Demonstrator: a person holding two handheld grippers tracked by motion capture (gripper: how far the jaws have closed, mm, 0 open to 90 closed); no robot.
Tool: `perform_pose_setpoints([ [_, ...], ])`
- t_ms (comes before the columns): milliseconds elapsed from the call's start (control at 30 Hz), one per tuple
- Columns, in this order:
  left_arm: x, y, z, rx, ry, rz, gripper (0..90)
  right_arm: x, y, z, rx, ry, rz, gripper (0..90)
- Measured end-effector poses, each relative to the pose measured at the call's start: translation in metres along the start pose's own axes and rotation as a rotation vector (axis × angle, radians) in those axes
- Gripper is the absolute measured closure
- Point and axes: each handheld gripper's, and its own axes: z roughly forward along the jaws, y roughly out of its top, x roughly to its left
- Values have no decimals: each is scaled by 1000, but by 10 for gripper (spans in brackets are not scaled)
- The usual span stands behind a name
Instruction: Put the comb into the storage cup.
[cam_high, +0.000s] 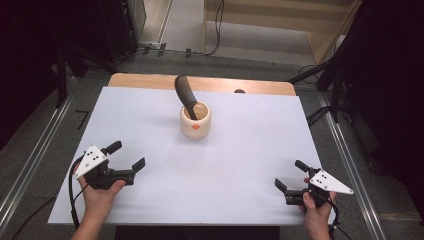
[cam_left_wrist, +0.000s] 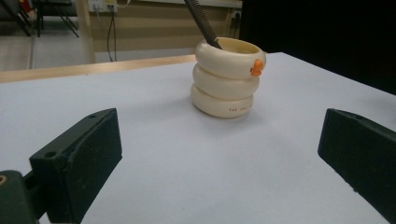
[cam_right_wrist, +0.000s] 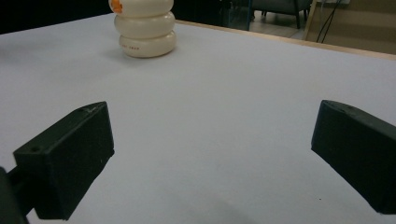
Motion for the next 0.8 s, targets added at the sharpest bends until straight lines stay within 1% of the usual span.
perform_pose_setpoints([
  [133, 2, -4, -8, -11, 11, 0, 7, 0, 0, 0, 0, 0, 0, 0],
  [233, 3, -7, -12, -4, 17, 10, 7, 0, 0, 0, 2, 2, -4, 0],
  [500, 4, -12, -20, 5, 24, 1, 7, 0, 0, 0, 0, -1, -2, 0],
  [600, 5, -14, -23, 13, 26, 8, 7, 0, 0, 0, -1, 0, -1, 0],
  [800, 7, -19, -31, 24, 37, 3, 7, 0, 0, 0, 0, -2, 0, 0],
])
